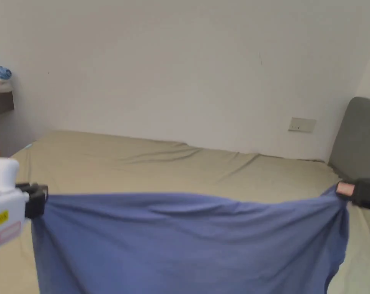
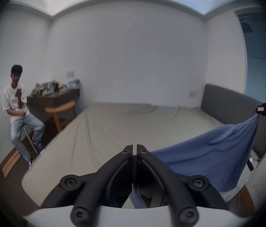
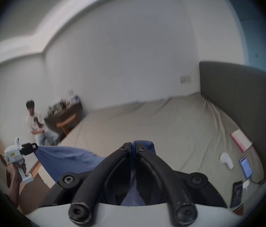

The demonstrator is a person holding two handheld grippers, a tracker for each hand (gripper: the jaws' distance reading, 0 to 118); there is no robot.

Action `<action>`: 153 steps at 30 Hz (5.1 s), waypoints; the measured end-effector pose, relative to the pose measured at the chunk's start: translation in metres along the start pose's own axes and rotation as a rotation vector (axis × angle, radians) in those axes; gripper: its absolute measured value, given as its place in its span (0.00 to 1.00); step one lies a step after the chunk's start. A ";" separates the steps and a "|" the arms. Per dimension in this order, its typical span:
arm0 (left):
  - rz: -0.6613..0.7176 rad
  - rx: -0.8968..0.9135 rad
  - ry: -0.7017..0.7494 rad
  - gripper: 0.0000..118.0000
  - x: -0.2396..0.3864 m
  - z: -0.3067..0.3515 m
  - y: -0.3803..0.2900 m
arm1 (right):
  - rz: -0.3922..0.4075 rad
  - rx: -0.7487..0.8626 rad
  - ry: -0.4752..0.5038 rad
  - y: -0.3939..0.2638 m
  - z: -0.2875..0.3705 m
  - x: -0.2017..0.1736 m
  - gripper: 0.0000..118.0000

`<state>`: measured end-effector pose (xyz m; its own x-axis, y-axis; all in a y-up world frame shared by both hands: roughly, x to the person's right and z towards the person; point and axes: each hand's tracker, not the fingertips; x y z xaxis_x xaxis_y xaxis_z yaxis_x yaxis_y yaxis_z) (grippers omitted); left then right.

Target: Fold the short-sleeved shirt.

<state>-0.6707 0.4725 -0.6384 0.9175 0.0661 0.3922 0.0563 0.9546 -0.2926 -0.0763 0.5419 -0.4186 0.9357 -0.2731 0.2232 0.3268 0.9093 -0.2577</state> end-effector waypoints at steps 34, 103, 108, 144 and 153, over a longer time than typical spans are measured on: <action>-0.132 0.295 0.104 0.02 0.051 -0.048 0.300 | 0.293 0.231 -0.311 0.255 0.033 -0.089 0.03; 0.114 -0.718 -0.223 0.02 -0.038 -0.087 -0.287 | 0.015 -0.621 -0.325 -0.364 -0.007 0.123 0.03; 0.173 -0.739 -0.209 0.02 -0.048 -0.066 -0.303 | 0.045 -0.649 -0.267 -0.361 0.007 0.113 0.02; 0.104 -0.689 -0.115 0.06 -0.020 -0.088 -0.271 | -0.156 -0.500 -0.123 -0.339 -0.024 0.093 0.06; 0.138 -0.714 -0.114 0.06 -0.017 -0.168 -0.222 | -0.251 -0.440 -0.151 -0.272 -0.095 0.121 0.06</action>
<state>-0.6329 0.2107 -0.7266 0.8902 0.2392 0.3878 0.2215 0.5166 -0.8271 -0.0399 0.2314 -0.4112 0.8028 -0.3877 0.4529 0.5932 0.5955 -0.5418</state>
